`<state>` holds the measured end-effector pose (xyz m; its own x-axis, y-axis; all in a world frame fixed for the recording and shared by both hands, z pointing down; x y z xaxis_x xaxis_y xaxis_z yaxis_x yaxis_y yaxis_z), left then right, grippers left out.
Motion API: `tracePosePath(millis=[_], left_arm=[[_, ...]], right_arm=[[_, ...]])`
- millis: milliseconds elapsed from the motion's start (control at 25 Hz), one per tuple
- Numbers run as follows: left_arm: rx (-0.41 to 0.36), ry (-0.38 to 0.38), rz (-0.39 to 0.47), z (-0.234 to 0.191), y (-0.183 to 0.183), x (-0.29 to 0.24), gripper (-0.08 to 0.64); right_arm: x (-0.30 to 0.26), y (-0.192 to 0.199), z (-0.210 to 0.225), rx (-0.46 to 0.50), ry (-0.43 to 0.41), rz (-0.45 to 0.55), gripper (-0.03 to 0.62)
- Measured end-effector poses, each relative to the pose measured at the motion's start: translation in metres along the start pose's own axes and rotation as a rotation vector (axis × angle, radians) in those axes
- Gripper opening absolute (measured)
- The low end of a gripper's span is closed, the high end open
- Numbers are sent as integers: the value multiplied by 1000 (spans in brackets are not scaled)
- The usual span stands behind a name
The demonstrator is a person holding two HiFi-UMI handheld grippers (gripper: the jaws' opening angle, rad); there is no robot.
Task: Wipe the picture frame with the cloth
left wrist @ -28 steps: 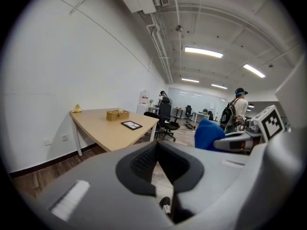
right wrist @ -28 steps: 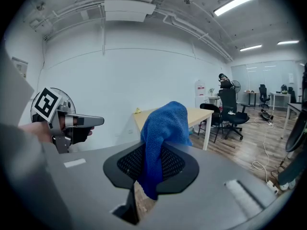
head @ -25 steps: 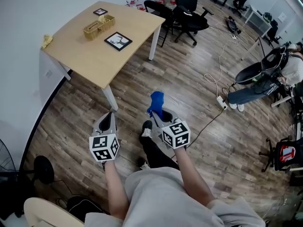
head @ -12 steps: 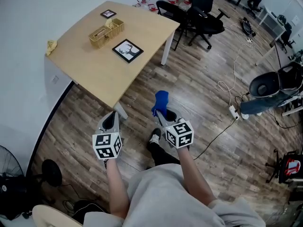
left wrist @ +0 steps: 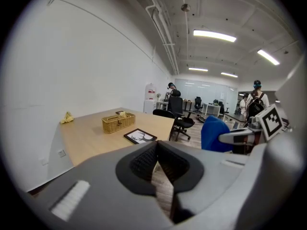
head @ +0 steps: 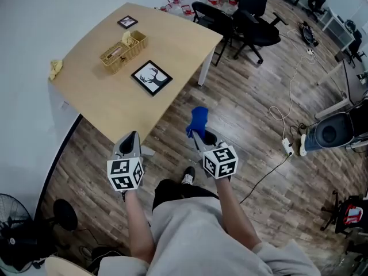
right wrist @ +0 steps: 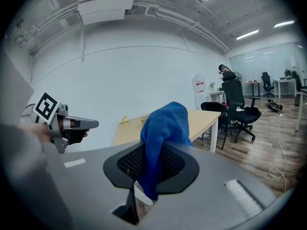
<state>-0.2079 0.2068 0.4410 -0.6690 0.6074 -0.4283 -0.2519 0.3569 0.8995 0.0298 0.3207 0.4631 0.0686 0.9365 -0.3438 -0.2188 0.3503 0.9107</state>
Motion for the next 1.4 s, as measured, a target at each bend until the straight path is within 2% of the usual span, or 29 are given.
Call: tracePosePath(millis=[320,520,800,1080,1400], left_arm=[[1,-28,-87,-14,-1,-56,52],[38,-54,-89,-43,-10,-103,52],[67,-50,-86,-69,-45,-179,52],[95,-68,-102,-112,-70,-235,52],[155,-78,-127,-162,-72,-281,52]], right_arm=[[-50,8,50,-70,7,-67,54],[-99,-8,67,-19,-23,-90,54],[-170,-57,101,38,-44,-101,54],[-247,-83,109,48,-86,-141,54],[-322,-92,104,69,-130,-216,54]])
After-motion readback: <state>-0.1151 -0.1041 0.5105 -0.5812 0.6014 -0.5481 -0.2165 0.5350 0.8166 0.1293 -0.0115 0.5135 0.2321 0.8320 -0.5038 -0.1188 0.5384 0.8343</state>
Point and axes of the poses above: the fingertips, and each gripper's own axes: x backward along the fingers, z to its right, y out of its underside, the point moved 5 cm from there along x, backward along the fingers, and after that the axes turned 2 degrees about y, right-handed, at the moved point
